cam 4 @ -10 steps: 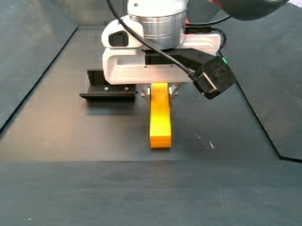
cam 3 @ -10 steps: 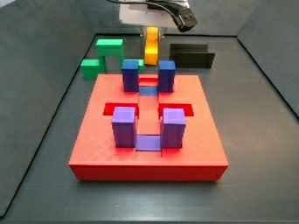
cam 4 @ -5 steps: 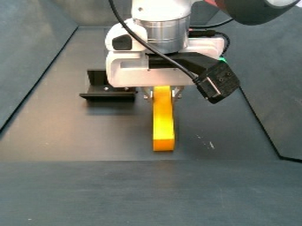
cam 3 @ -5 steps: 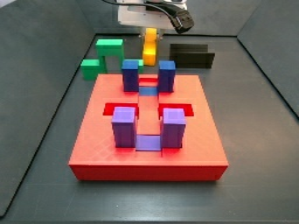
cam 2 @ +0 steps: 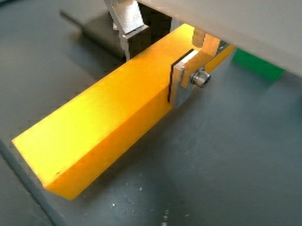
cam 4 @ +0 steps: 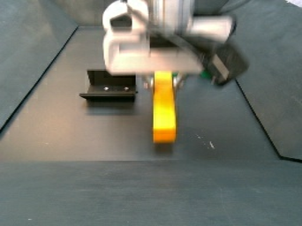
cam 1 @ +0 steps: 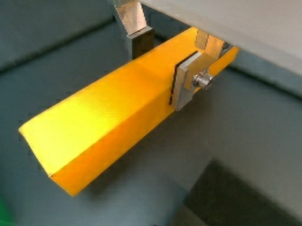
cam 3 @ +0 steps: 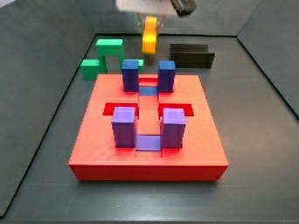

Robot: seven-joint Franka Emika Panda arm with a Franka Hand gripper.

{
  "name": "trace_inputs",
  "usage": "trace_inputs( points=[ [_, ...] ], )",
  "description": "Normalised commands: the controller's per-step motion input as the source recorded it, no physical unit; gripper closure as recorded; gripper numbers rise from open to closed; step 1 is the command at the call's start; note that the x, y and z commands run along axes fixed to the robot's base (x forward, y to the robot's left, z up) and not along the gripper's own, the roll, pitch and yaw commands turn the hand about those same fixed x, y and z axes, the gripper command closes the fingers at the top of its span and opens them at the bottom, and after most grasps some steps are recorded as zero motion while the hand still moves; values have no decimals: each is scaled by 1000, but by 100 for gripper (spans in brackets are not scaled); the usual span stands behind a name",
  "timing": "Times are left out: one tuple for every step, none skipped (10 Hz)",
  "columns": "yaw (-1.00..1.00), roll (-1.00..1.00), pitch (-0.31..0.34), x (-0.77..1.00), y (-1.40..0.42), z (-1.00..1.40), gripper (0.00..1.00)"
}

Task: Pick up the yellow object. Move up. Move to above the board. Insert the yellow object.
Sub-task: Move up, then move to above the board.

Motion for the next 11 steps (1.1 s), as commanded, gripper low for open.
trace_inputs(
  points=[
    [13,30,26,13,-19,197,100],
    [0,0,0,0,0,1400,100],
    [-4,-2,7,-6,2,1400,100],
    [-5,12,18,-34,-3,1400,100],
    [3,25,11,-18,3,1400,100],
    [7,25,48,3,1,1400,100],
    [7,26,61,6,5,1400,100],
    [6,22,74,9,0,917,100],
    [6,27,70,24,2,654,100],
    [4,17,72,40,2,316,100],
    [-2,9,71,23,1,193,100]
  ],
)
